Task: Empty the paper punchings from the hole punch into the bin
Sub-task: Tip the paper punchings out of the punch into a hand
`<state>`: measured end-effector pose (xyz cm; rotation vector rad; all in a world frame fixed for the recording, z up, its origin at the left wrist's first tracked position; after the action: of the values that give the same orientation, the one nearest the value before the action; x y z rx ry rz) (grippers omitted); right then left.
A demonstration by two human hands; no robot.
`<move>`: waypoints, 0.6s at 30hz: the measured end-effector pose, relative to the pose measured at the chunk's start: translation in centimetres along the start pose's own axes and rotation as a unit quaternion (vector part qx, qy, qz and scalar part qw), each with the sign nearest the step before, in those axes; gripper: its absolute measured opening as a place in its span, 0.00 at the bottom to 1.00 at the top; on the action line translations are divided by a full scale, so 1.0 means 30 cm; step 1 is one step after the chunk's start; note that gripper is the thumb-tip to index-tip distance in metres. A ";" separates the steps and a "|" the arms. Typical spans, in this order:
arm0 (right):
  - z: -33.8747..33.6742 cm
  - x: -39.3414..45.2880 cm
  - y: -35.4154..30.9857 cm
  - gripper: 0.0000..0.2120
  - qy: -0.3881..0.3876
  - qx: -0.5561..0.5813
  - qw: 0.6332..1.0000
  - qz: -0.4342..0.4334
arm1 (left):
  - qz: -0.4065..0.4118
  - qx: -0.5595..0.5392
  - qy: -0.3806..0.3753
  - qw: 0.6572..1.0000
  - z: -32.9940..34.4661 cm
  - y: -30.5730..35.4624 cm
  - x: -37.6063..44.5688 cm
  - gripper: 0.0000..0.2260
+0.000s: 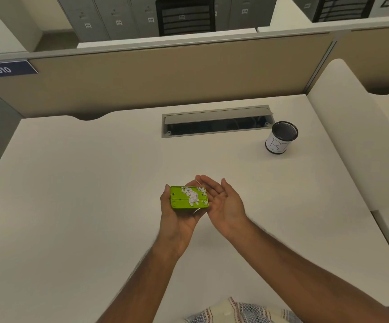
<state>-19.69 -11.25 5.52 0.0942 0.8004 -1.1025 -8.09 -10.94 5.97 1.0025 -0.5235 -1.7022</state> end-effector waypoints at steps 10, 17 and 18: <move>-0.004 0.042 0.033 0.27 -0.017 0.023 1.000 -0.005 | 0.019 0.130 -0.026 0.991 0.078 0.065 -0.018 0.29; 0.006 0.052 0.005 0.25 -0.021 0.016 0.999 -0.020 | 0.018 0.194 -0.025 0.980 0.121 0.103 -0.007 0.22; 0.006 0.057 0.007 0.25 -0.020 0.020 0.999 -0.017 | 0.016 0.206 -0.023 0.978 0.122 0.105 -0.006 0.22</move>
<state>-19.07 -12.53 4.51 0.0932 0.7469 -1.1493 -9.31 -12.37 10.43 1.2392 -0.9440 -1.6254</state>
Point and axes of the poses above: each hand's wrist, its own x-axis towards the middle knuckle, its own z-axis out of the palm, y = z × x, the point moved 10 cm from there along x, towards the middle knuckle, and after that the axes turned 10 degrees about z, right-handed, at the moved point
